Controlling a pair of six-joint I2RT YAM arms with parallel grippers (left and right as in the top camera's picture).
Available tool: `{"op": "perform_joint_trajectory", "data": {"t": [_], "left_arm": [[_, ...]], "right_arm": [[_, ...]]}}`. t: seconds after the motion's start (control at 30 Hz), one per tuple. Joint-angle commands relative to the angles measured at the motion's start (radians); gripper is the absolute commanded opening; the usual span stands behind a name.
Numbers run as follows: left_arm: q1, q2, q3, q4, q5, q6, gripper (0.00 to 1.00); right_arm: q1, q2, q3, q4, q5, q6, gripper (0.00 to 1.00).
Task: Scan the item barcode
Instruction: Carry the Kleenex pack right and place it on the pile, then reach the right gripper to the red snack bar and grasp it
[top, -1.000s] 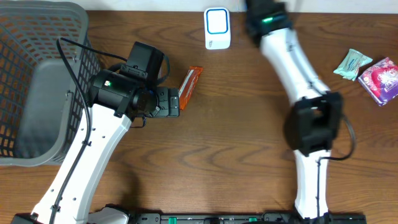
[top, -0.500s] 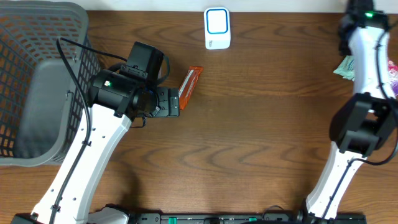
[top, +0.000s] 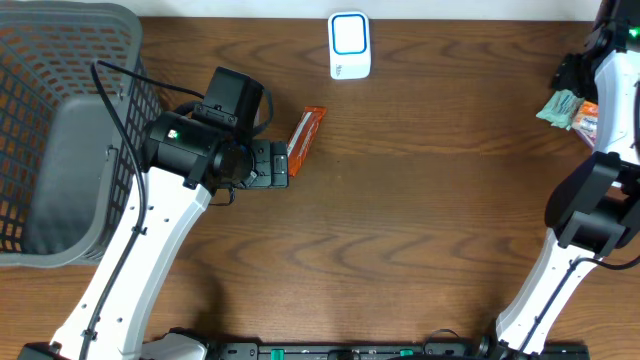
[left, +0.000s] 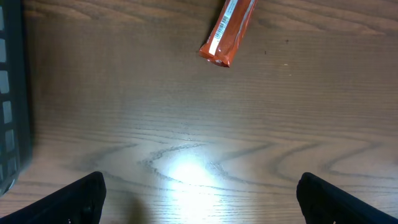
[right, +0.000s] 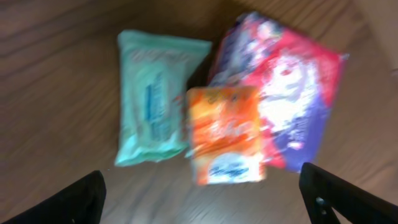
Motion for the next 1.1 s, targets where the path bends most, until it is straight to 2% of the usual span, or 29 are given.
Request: {"op": "perform_joint_trajectory", "data": {"t": [0.0, 0.27, 0.37, 0.4, 0.47, 0.57, 0.77, 0.9, 1.07], "left_arm": [[0.0, 0.001, 0.006, -0.003, -0.016, -0.001, 0.98], [0.0, 0.001, 0.006, -0.003, -0.016, -0.001, 0.98], [0.0, 0.001, 0.006, -0.003, -0.016, -0.001, 0.98], [0.0, 0.001, 0.006, -0.003, -0.016, -0.001, 0.98], [0.0, 0.001, 0.006, -0.003, -0.016, -0.001, 0.98], [0.0, 0.001, 0.006, -0.003, -0.016, -0.001, 0.98], [0.0, 0.001, 0.006, -0.003, -0.016, -0.001, 0.98], [0.0, 0.001, 0.006, -0.003, -0.016, -0.001, 0.98], [0.0, 0.001, 0.006, -0.003, -0.016, -0.001, 0.98]], "right_arm": [[0.017, -0.008, -0.008, -0.016, -0.191, 0.011, 0.96], [0.105, -0.008, -0.008, -0.06, -0.829, -0.073, 0.96], [0.173, -0.008, -0.008, -0.071, -0.948, -0.095, 0.94], [0.207, -0.008, -0.008, -0.082, -0.959, -0.094, 0.91], [0.263, -0.008, -0.008, -0.106, -0.958, -0.094, 0.91], [0.372, -0.008, -0.018, -0.107, -0.938, -0.086, 0.99], [0.578, -0.008, -0.106, 0.005, -0.732, 0.234, 0.99], [0.678, -0.008, -0.196, 0.118, -0.774, 0.372, 0.99], [0.801, -0.008, -0.291, 0.251, -0.822, 0.471, 0.94]]}}
